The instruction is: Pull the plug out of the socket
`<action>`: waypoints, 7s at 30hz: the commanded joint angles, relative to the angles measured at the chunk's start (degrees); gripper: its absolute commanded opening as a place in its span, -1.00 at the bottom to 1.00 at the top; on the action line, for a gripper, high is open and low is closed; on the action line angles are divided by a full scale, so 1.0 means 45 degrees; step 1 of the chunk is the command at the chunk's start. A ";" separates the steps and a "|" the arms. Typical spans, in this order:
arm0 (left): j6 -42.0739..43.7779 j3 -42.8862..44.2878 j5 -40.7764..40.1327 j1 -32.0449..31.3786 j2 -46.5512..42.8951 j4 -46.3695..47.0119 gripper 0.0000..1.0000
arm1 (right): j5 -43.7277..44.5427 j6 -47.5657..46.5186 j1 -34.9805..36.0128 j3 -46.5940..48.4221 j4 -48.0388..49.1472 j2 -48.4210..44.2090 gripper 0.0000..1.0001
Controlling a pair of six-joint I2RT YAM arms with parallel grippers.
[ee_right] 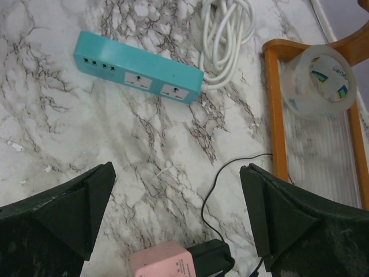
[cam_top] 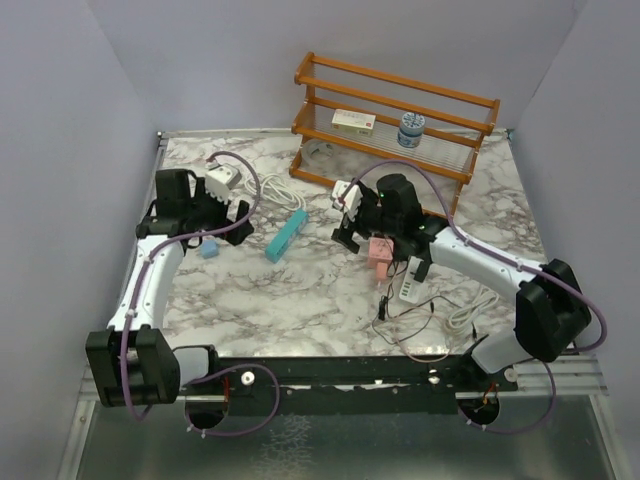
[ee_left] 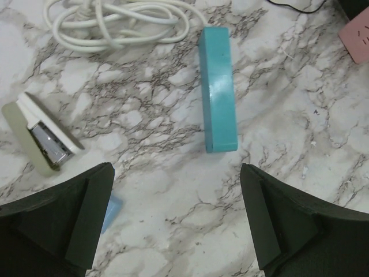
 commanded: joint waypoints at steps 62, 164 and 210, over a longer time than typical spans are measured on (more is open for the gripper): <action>-0.0862 -0.2073 -0.1344 -0.3850 -0.0341 0.2652 0.98 | 0.1852 0.0674 -0.1604 0.2936 -0.8246 0.3770 0.99; -0.1476 -0.2142 -0.3006 -0.3741 0.0632 0.3238 0.98 | 0.6975 -0.1834 0.2718 -0.2920 -0.2148 -0.0985 1.00; -0.1511 -0.2083 -0.2745 -0.3741 0.0810 0.3123 0.98 | 0.3003 0.0739 0.0527 -0.1976 -0.5383 -0.0786 0.77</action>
